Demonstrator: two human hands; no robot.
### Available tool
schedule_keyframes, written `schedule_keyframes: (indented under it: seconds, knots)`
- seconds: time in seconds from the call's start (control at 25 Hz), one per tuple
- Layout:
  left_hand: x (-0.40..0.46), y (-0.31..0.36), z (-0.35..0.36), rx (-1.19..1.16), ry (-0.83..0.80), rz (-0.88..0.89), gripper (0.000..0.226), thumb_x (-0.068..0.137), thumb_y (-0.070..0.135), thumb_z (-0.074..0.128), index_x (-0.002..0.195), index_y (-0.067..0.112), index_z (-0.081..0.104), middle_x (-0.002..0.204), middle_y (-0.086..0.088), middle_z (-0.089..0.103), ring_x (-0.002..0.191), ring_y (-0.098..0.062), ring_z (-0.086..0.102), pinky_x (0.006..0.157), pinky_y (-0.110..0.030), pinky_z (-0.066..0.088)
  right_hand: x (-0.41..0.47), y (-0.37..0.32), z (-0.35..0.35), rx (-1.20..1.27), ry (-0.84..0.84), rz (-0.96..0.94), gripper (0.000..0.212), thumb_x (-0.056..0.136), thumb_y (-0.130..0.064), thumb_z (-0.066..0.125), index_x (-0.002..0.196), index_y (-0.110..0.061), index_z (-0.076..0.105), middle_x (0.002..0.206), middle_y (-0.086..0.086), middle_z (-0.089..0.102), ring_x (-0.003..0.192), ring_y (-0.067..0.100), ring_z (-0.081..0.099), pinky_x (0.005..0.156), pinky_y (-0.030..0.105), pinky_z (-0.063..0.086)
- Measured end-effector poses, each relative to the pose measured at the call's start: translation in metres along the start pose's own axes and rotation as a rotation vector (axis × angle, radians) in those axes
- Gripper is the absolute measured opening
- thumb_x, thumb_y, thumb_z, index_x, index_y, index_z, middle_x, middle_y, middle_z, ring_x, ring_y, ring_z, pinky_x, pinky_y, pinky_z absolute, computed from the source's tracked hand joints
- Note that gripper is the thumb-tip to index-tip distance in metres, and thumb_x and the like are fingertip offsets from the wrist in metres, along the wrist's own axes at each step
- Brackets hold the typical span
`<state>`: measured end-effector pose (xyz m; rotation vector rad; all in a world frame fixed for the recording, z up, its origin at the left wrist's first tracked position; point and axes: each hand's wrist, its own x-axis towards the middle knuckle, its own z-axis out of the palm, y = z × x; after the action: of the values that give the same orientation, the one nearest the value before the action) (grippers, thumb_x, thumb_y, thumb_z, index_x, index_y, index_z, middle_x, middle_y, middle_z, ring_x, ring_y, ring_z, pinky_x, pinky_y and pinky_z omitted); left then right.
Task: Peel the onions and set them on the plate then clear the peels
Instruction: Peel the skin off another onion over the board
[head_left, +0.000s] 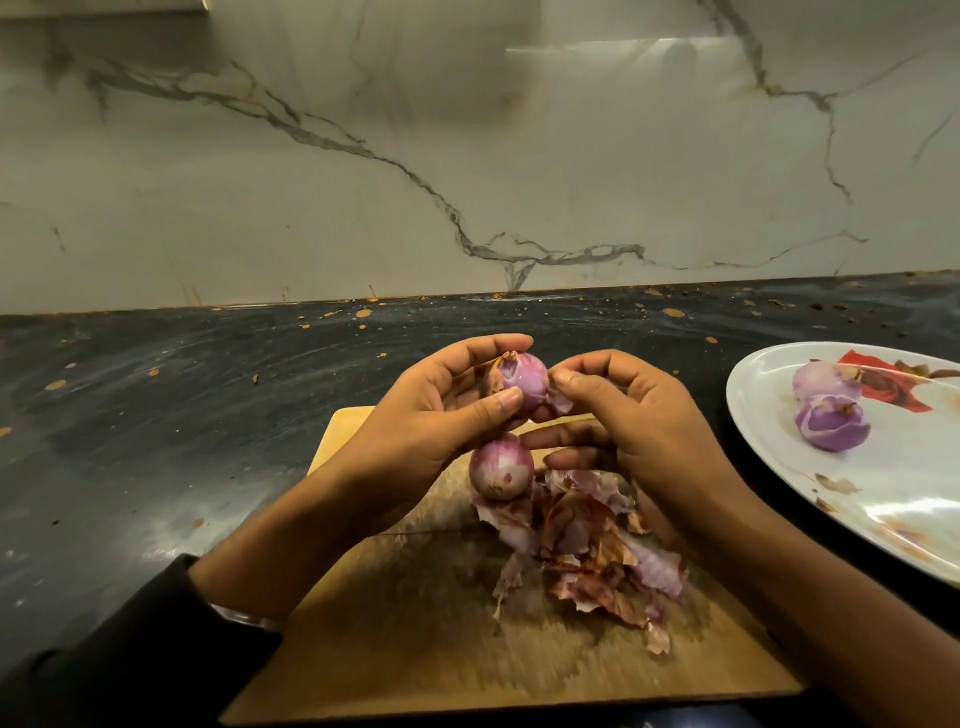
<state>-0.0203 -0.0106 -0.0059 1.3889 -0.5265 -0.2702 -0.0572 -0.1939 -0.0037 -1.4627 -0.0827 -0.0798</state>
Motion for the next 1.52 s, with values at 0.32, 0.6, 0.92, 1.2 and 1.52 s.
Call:
schedule_keyframes:
  seconds: [0.32, 0.6, 0.92, 1.2, 1.52]
  knots:
    - [0.0, -0.001, 0.001, -0.031, 0.051, -0.008, 0.045, 0.08, 0.005, 0.064, 0.124, 0.014, 0.058, 0.12, -0.021, 0.066, 0.113, -0.038, 0.064, 0.095, -0.042, 0.056, 0.003, 0.007, -0.003, 0.001, 0.013, -0.013, 0.01, 0.09, -0.004, 0.066, 0.092, 0.004, 0.061, 0.083, 0.019, 0.076, 0.082, 0.029, 0.077, 0.07, 0.032, 0.063]
    - [0.001, -0.001, 0.001, -0.159, 0.058, -0.047, 0.049, 0.084, 0.009, 0.057, 0.132, 0.009, 0.052, 0.123, -0.019, 0.067, 0.116, -0.032, 0.065, 0.095, -0.034, 0.056, 0.003, 0.009, -0.009, -0.557, 0.049, -0.102, 0.019, 0.094, -0.004, 0.058, 0.097, -0.02, 0.067, 0.075, 0.002, 0.074, 0.066, 0.016, 0.071, 0.064, 0.035, 0.058]
    - [0.002, 0.002, 0.001, -0.129, 0.089, -0.056, 0.045, 0.085, 0.012, 0.056, 0.13, 0.01, 0.054, 0.121, -0.019, 0.067, 0.109, -0.027, 0.069, 0.089, -0.029, 0.058, 0.002, 0.007, -0.009, -0.435, 0.113, -0.286, 0.021, 0.085, -0.029, 0.076, 0.104, -0.024, 0.072, 0.087, -0.006, 0.075, 0.083, 0.006, 0.073, 0.075, 0.023, 0.059]
    - [0.001, 0.003, 0.002, -0.069, 0.042, -0.052, 0.044, 0.084, 0.014, 0.06, 0.128, 0.013, 0.057, 0.115, -0.016, 0.071, 0.108, -0.028, 0.069, 0.086, -0.029, 0.058, 0.003, 0.013, -0.008, -0.371, 0.092, -0.393, 0.017, 0.088, -0.018, 0.074, 0.103, -0.012, 0.078, 0.086, -0.002, 0.078, 0.079, 0.013, 0.076, 0.066, 0.028, 0.061]
    - [-0.001, 0.004, 0.004, -0.007, 0.033, -0.023, 0.045, 0.082, 0.014, 0.063, 0.126, 0.013, 0.057, 0.108, -0.016, 0.073, 0.101, -0.025, 0.071, 0.085, -0.029, 0.058, 0.004, 0.015, -0.006, -0.393, 0.126, -0.43, 0.007, 0.087, -0.013, 0.075, 0.091, -0.016, 0.08, 0.085, -0.003, 0.078, 0.076, 0.015, 0.076, 0.067, 0.042, 0.063]
